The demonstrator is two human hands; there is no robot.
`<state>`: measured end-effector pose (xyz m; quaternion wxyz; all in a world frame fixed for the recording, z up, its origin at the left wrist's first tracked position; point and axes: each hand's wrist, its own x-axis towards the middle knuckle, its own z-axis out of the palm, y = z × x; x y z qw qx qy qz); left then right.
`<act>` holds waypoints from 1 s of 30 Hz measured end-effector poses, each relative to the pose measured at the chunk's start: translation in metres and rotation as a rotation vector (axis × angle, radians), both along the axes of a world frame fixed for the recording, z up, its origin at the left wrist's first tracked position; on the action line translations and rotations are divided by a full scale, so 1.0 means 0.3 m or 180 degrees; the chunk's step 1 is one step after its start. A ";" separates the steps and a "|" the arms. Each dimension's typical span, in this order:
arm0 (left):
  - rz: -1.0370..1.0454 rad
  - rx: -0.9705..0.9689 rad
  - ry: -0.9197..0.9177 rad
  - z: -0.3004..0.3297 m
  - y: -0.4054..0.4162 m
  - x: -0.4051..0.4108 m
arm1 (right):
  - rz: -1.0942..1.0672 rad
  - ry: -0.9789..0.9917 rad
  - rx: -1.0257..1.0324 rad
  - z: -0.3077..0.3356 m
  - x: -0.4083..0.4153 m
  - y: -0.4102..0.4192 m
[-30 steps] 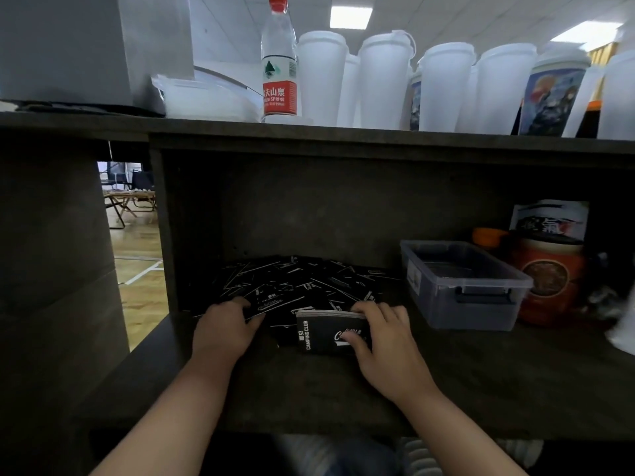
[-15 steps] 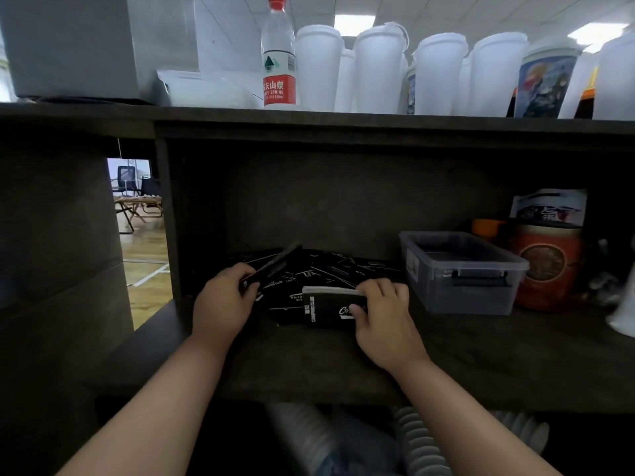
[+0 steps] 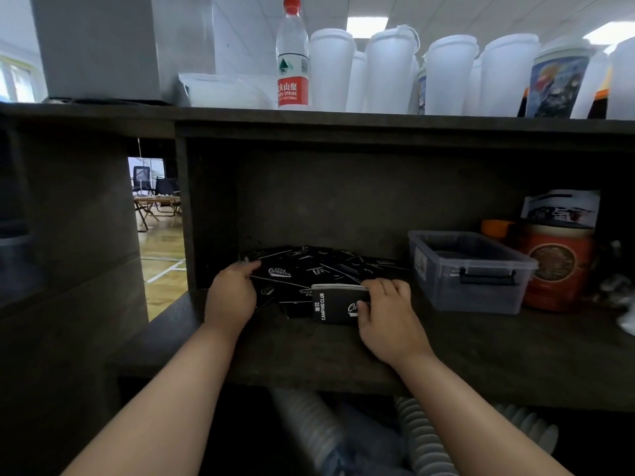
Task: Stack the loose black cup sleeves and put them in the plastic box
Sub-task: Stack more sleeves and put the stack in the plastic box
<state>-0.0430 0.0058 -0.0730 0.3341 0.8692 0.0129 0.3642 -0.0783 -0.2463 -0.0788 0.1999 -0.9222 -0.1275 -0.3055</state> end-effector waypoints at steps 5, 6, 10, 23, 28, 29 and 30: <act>-0.0917 -0.1270 -0.0843 0.052 -0.074 -0.056 | -0.0056 -0.0083 0.0112 0.003 -0.004 0.005; -0.1051 -0.1592 -0.0882 0.055 -0.088 -0.068 | -0.0049 -0.0057 0.0167 0.005 -0.005 0.005; -0.1639 -0.1283 0.0171 0.031 -0.164 -0.078 | 0.0171 0.0035 0.0531 0.014 -0.017 0.003; -0.0267 0.0249 0.0184 -0.005 -0.123 -0.002 | -0.0117 -0.0535 0.0178 0.008 -0.006 -0.013; 0.0019 0.0951 0.1545 -0.020 -0.119 0.029 | -0.0466 -0.0173 0.0172 0.008 -0.011 -0.014; -0.0037 0.1172 0.1657 -0.018 -0.128 0.027 | -0.0447 -0.0103 0.0131 0.006 -0.011 -0.014; -0.0080 0.1225 0.1692 -0.013 -0.131 0.023 | -0.0411 -0.0042 0.0118 0.006 -0.011 -0.014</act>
